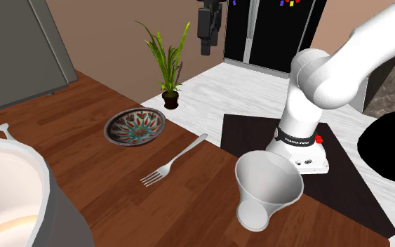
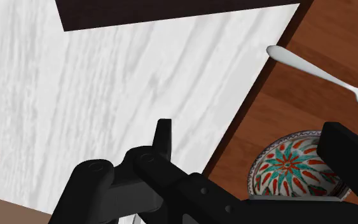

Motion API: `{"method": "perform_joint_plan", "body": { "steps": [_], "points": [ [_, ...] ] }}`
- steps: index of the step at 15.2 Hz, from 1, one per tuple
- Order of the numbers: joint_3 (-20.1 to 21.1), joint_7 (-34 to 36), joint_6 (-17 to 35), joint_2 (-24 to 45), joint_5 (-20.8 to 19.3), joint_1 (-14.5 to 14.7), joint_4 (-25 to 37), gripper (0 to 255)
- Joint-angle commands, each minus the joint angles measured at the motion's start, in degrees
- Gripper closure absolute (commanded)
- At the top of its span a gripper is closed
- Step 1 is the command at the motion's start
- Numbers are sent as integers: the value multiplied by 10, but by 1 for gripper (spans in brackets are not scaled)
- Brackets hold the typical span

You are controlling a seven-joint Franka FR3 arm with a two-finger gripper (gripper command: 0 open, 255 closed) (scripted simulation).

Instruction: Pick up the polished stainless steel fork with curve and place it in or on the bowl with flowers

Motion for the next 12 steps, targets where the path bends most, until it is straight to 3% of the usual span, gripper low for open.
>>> {"method": "perform_joint_plan", "body": {
  "steps": [1,12],
  "points": [
    [0,0,0,0,0,0,0,0],
    [42,-128,182,151,26,98,-20,0]
  ]
}}
